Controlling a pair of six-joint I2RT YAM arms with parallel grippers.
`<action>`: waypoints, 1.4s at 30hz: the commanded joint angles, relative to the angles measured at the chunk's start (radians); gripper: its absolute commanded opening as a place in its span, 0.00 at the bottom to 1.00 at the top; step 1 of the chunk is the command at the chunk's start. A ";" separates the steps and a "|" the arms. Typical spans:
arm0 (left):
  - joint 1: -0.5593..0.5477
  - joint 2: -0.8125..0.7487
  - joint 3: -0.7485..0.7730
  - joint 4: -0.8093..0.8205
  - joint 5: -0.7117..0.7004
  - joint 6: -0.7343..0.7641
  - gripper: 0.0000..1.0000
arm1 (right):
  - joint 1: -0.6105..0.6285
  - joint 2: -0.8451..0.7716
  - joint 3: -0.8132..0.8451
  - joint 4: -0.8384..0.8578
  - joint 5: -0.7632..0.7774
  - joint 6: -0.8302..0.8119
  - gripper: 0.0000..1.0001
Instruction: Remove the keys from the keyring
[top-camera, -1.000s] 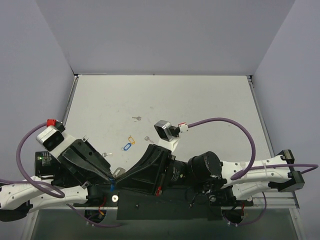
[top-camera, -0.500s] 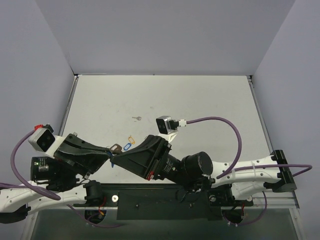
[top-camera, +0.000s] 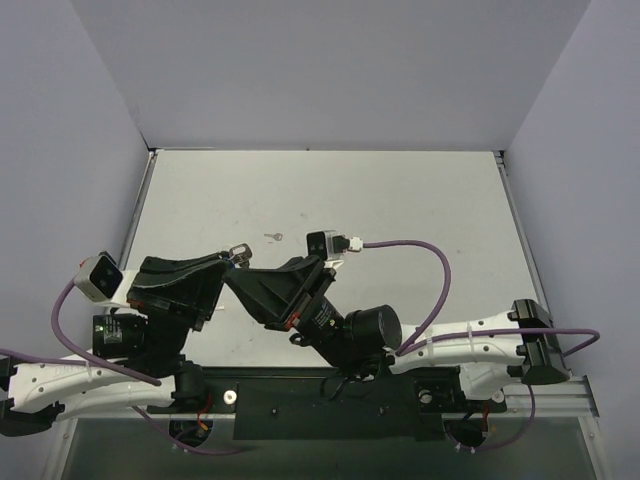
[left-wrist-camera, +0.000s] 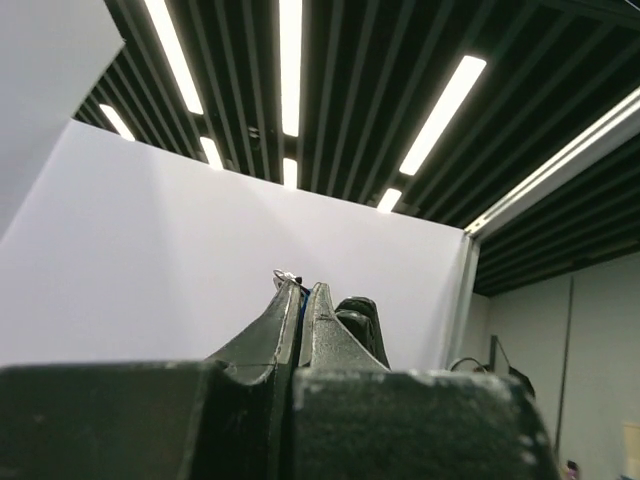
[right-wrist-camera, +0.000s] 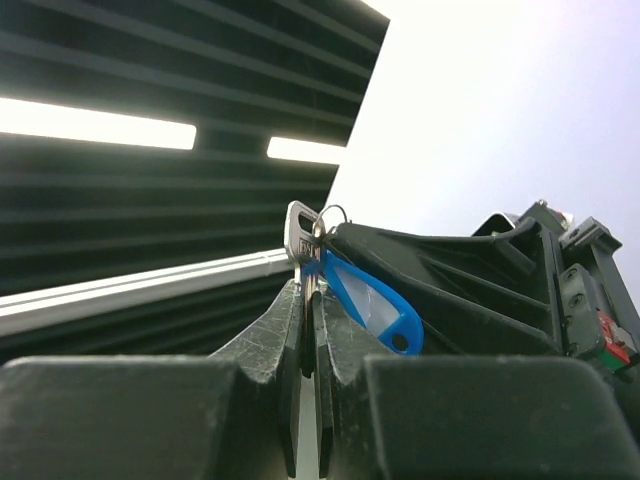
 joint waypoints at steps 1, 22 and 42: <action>0.006 0.117 0.004 -0.056 -0.377 0.217 0.00 | 0.068 0.107 0.012 0.079 -0.197 0.061 0.00; 0.080 0.125 0.106 -0.610 -0.548 0.208 0.00 | 0.106 -0.097 -0.022 -0.487 -0.125 -0.217 0.22; 0.339 0.160 -0.051 -1.328 -0.358 -0.260 0.05 | 0.137 -0.497 0.053 -1.897 0.683 -0.328 0.79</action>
